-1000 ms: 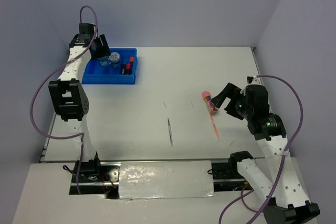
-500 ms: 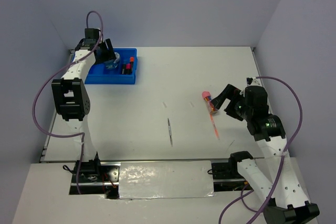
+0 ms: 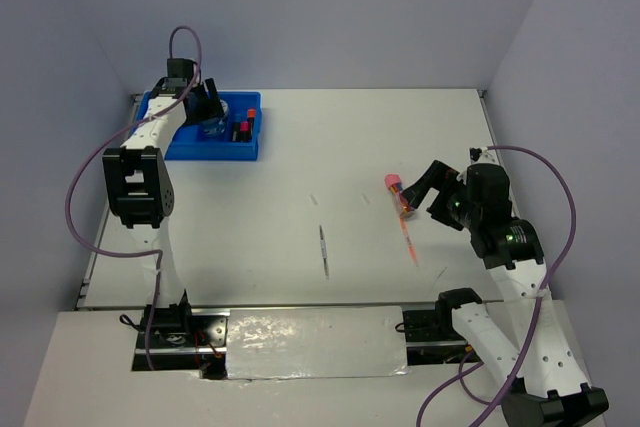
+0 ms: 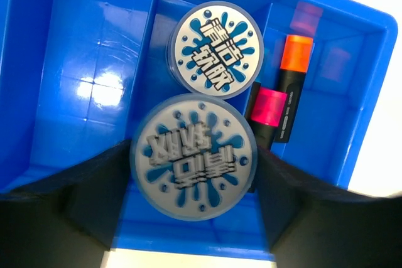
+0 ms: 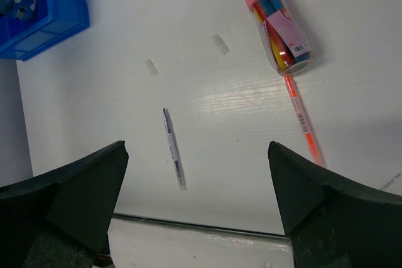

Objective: Sort the stationery into containers
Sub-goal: Place the stationery in the storage box, then pick up the pen from the center of the board.

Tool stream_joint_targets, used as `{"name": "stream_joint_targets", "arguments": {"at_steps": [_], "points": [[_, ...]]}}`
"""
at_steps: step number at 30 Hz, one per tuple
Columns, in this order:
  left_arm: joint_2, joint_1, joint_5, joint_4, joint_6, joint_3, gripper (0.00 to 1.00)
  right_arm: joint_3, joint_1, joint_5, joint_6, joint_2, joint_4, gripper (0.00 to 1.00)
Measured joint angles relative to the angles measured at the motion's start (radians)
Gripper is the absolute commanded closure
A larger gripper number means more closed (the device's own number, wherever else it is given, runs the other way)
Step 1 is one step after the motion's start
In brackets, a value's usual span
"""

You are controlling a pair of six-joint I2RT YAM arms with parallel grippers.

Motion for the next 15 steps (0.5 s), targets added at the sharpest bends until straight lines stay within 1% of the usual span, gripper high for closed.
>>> {"name": "stream_joint_targets", "arguments": {"at_steps": [1,9,11,12,14,15], "points": [[0.0,0.0,-0.002,0.002,0.0,0.0,0.01,0.0,0.0,-0.001,0.0,0.0,0.0,0.0],[-0.006,-0.018,-0.019,0.001,-0.003,0.0,0.01,0.0,0.014,-0.036,-0.026,0.045,0.014,0.0],[-0.021,-0.024,-0.031,-0.023,-0.003,0.001,0.01,0.003,0.055,-0.023,-0.033,0.074,0.014,0.0],[-0.031,-0.027,-0.038,-0.046,-0.004,0.006,0.01,0.009,0.095,-0.002,-0.034,0.096,0.014,0.0],[-0.064,-0.043,-0.061,-0.111,-0.016,0.028,0.01,0.037,0.211,0.053,-0.04,0.166,0.008,0.01],[-0.08,-0.052,-0.071,-0.138,-0.025,0.038,0.01,0.051,0.264,0.078,-0.041,0.198,0.01,0.04]]}}
